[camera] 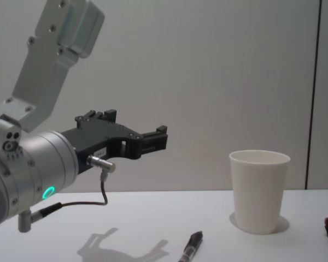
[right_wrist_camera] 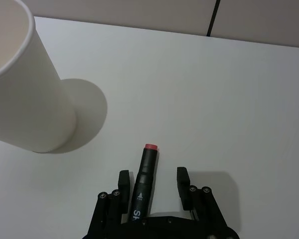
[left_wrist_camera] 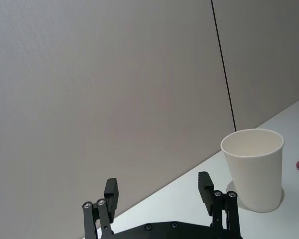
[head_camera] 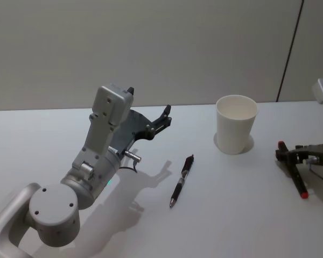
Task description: Place the pen into the pen holder.
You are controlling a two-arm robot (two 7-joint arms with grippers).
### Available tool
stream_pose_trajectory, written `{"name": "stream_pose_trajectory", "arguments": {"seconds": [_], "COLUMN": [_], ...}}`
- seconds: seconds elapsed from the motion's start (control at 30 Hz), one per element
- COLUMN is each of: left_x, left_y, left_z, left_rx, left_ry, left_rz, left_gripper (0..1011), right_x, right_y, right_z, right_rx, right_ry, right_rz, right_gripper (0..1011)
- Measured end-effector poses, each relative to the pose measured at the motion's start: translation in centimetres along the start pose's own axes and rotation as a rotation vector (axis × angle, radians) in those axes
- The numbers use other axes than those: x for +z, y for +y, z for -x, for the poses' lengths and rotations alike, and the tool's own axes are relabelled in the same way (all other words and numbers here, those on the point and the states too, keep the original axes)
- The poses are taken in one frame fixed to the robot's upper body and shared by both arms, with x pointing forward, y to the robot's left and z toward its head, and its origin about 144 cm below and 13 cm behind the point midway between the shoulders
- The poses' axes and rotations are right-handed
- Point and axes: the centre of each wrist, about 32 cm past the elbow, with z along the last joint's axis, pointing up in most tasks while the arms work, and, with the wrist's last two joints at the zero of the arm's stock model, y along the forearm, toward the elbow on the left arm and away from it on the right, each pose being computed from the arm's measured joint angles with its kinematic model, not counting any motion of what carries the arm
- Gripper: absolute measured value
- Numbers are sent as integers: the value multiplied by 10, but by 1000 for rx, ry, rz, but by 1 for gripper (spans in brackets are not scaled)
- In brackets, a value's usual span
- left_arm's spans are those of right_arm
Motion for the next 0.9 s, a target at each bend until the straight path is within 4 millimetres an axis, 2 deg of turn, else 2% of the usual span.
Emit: {"name": "stream_pose_trajectory", "arguments": {"seconds": [0.9], "left_x": [0], "left_y": [0], "left_z": [0], "left_rx": [0], "left_ry": [0], "left_rz": [0], "left_gripper": [1001], "right_x": [-1], "right_y": [0], "right_z": [0], "right_rx": [0], "right_ry": [1], "right_rz": [2], "right_gripper": [400]}}
